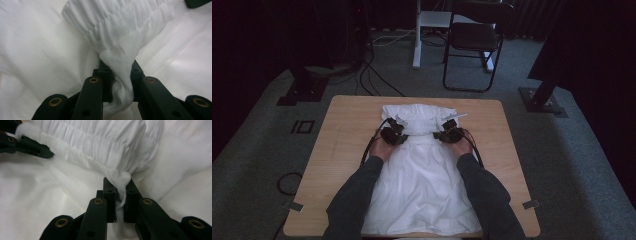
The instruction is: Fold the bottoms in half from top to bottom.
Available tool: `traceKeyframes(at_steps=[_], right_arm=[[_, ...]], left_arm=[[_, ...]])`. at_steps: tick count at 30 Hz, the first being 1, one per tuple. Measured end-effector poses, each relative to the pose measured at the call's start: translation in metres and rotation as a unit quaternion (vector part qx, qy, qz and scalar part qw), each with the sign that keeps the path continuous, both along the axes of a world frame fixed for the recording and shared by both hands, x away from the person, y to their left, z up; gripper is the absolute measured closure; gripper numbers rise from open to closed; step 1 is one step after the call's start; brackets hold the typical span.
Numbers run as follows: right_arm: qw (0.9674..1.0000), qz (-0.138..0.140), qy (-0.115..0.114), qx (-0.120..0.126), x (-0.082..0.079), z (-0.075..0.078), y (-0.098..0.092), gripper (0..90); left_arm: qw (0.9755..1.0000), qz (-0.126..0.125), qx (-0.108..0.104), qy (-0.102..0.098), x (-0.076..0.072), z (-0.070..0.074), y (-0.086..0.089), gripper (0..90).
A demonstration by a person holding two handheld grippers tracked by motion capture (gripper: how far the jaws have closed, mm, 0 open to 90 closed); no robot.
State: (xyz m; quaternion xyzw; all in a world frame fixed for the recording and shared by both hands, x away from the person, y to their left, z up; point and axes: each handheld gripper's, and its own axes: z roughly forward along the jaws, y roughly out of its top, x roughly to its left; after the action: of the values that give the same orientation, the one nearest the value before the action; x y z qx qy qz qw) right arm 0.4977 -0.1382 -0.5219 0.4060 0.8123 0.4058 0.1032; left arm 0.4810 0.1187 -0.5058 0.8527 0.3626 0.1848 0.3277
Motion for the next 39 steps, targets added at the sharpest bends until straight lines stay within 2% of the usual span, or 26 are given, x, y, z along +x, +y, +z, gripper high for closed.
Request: traceKeyframes(at_steps=[1, 2, 4, 5, 6, 8, 10, 12, 14, 16, 17, 20, 21, 22, 24, 27, 28, 30, 33, 34, 35, 37, 39], right_arm=[[0.9999, 0.004, -0.011, 0.001, -0.001, 0.009, -0.002, 83.4], [0.9997, 0.007, -0.025, 0.003, -0.003, 0.018, -0.003, 83.4], [0.9987, 0.012, -0.050, 0.004, -0.007, 0.039, -0.005, 83.5], [0.9978, 0.016, -0.064, 0.003, -0.009, 0.050, -0.006, 83.4], [0.9969, 0.019, -0.077, 0.001, -0.012, 0.058, -0.006, 83.5], [0.9934, 0.020, -0.113, -0.008, -0.020, 0.084, -0.008, 83.4], [0.9893, 0.021, -0.144, 0.009, -0.028, 0.108, -0.014, 83.4], [0.9854, 0.025, -0.166, 0.031, -0.039, 0.129, -0.022, 83.4], [0.9814, 0.034, -0.184, 0.043, -0.052, 0.144, -0.028, 83.3], [0.9794, 0.045, -0.192, 0.043, -0.065, 0.151, -0.032, 83.3], [0.9792, 0.049, -0.194, 0.037, -0.072, 0.151, -0.033, 83.3], [0.9790, 0.071, -0.190, 0.020, -0.093, 0.137, -0.036, 83.0], [0.9794, 0.078, -0.185, 0.018, -0.101, 0.130, -0.037, 83.0], [0.9811, 0.086, -0.172, 0.020, -0.111, 0.115, -0.039, 82.9], [0.9826, 0.094, -0.160, 0.010, -0.121, 0.098, -0.039, 82.9], [0.9868, 0.107, -0.121, -0.007, -0.137, 0.057, -0.037, 82.6], [0.9882, 0.109, -0.108, -0.007, -0.139, 0.047, -0.036, 82.6], [0.9905, 0.115, -0.075, -0.013, -0.146, 0.018, -0.034, 82.5], [0.9922, 0.117, -0.040, -0.015, -0.151, -0.009, -0.031, 82.4], [0.9924, 0.117, -0.033, -0.018, -0.152, -0.016, -0.030, 82.1], [0.9924, 0.119, -0.027, -0.020, -0.154, -0.021, -0.028, 81.7], [0.9924, 0.117, -0.020, -0.031, -0.158, -0.030, -0.026, 81.2], [0.9925, 0.114, -0.024, -0.037, -0.157, -0.035, -0.024, 81.3]], left_arm=[[0.9997, 0.001, -0.024, -0.007, -0.003, 0.010, 0.003, 79.9], [0.9980, 0.005, -0.062, -0.011, -0.005, 0.021, 0.008, 79.9], [0.9953, 0.007, -0.095, -0.014, -0.009, 0.037, 0.012, 80.0], [0.9948, 0.007, -0.099, -0.018, -0.010, 0.044, 0.012, 80.1], [0.9938, 0.004, -0.107, -0.029, -0.014, 0.057, 0.012, 80.1], [0.9912, -0.004, -0.124, -0.046, -0.022, 0.080, 0.012, 80.1], [0.9872, -0.017, -0.142, -0.070, -0.034, 0.103, 0.012, 80.1], [0.9831, -0.032, -0.154, -0.094, -0.049, 0.123, 0.011, 80.1], [0.9801, -0.047, -0.156, -0.112, -0.066, 0.134, 0.010, 80.1], [0.9804, -0.057, -0.140, -0.127, -0.082, 0.135, 0.007, 80.0], [0.9801, -0.061, -0.138, -0.130, -0.089, 0.132, 0.007, 80.0], [0.9813, -0.075, -0.131, -0.120, -0.108, 0.113, 0.008, 79.9], [0.9823, -0.080, -0.129, -0.110, -0.117, 0.099, 0.009, 79.8], [0.9832, -0.083, -0.124, -0.105, -0.122, 0.091, 0.008, 79.7], [0.9862, -0.088, -0.109, -0.088, -0.132, 0.070, 0.007, 79.5], [0.9905, -0.089, -0.093, -0.049, -0.142, 0.034, 0.007, 78.8], [0.9920, -0.087, -0.086, -0.031, -0.145, 0.018, 0.008, 78.6], [0.9936, -0.084, -0.074, -0.007, -0.150, -0.005, 0.009, 77.7], [0.9945, -0.081, -0.062, 0.022, -0.156, -0.033, 0.009, 76.1], [0.9951, -0.082, -0.050, 0.023, -0.157, -0.039, 0.010, 75.3], [0.9954, -0.083, -0.045, 0.016, -0.159, -0.044, 0.010, 74.5], [0.9949, -0.083, -0.055, 0.014, -0.159, -0.047, 0.013, 74.0], [0.9949, -0.087, -0.050, 0.011, -0.155, -0.049, 0.012, 74.1]])
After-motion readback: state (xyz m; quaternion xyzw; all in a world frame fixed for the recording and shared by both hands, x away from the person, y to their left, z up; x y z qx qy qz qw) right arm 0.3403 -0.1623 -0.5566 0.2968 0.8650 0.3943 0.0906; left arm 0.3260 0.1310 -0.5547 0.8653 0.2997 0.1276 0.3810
